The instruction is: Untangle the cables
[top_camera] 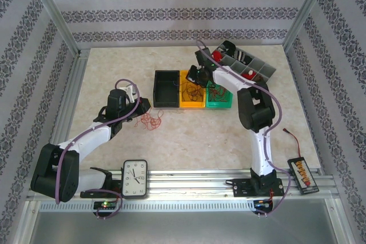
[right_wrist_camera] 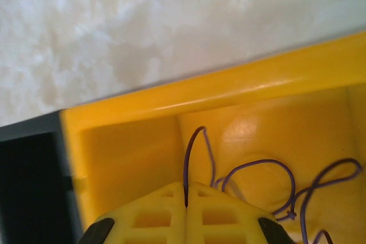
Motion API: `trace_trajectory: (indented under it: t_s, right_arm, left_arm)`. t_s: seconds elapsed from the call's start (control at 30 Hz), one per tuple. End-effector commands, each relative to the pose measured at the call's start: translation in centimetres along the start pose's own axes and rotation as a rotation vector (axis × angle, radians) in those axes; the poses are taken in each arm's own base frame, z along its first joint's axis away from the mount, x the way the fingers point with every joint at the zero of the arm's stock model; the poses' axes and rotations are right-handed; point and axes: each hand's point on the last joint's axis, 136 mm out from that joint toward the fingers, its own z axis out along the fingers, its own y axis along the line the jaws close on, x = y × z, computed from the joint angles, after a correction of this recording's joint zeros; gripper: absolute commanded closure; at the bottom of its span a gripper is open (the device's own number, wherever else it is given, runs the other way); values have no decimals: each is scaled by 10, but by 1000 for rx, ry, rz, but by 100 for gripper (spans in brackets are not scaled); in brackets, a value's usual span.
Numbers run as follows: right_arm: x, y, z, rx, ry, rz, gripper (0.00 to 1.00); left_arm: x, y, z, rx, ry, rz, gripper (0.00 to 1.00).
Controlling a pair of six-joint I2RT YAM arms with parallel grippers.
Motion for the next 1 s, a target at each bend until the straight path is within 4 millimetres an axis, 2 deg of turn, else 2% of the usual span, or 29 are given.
trace_trajectory:
  t_s: [0.0,0.23,0.4,0.53,0.77,0.97]
  right_arm:
    - [-19,24,-38,-94,-79,-42,100]
    - [-21,14,-63,-45,-142,-122,100]
    - [-24,-1,-61,34,-158,-150,99]
    - [-24,-15,-48,129,-156,-203,98]
    - [-9,-21,-18,277,-132,-374,97]
    - [11,-22,-2,266,-64,-390,91]
  left_arm:
    - [-7,-9,2,10,-4,38,100]
    - [-9,-9,6,12,-9,26,100]
    - [-7,-11,7,14,-4,28,100]
    - [-6,-12,8,14,-4,31,100]
    - [-5,-14,9,13,0,34,100]
    - [-7,-19,10,19,1,48,100]
